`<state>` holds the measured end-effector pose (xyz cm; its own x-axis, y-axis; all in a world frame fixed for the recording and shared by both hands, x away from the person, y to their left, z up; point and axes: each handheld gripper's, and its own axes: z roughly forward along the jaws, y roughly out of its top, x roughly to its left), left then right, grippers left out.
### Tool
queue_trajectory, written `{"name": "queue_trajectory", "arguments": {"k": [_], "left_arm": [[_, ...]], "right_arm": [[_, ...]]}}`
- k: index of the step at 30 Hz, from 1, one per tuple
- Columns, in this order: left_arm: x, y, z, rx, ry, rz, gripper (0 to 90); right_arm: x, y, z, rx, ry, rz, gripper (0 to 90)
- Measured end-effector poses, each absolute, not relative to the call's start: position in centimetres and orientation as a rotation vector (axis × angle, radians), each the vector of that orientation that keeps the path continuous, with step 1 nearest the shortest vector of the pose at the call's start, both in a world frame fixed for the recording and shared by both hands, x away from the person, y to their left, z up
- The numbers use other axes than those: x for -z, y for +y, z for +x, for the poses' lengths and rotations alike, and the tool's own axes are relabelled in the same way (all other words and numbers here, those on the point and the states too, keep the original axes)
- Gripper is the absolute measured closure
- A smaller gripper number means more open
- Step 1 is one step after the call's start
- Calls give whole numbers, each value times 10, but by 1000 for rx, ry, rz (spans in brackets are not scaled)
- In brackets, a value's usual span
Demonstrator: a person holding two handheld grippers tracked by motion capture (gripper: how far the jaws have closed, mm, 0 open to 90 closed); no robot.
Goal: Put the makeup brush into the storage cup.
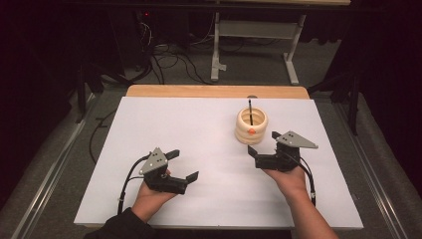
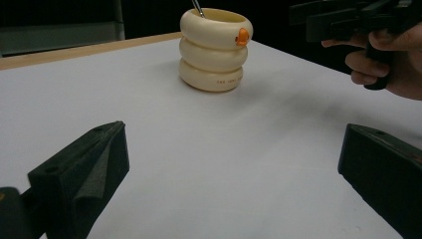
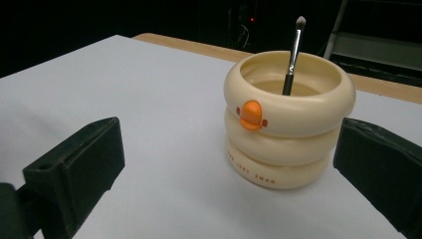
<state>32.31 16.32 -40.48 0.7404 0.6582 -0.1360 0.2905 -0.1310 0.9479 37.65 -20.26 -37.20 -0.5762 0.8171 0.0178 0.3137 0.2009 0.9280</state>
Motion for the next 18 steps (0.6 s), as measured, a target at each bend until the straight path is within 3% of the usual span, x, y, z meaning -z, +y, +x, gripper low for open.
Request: {"name": "queue_trajectory", "arguments": {"k": [18], "left_arm": [[404,166,319,-378,775,1710,1]], "right_arm": [[381,-222,329,-1382,1940,1018,10]]}}
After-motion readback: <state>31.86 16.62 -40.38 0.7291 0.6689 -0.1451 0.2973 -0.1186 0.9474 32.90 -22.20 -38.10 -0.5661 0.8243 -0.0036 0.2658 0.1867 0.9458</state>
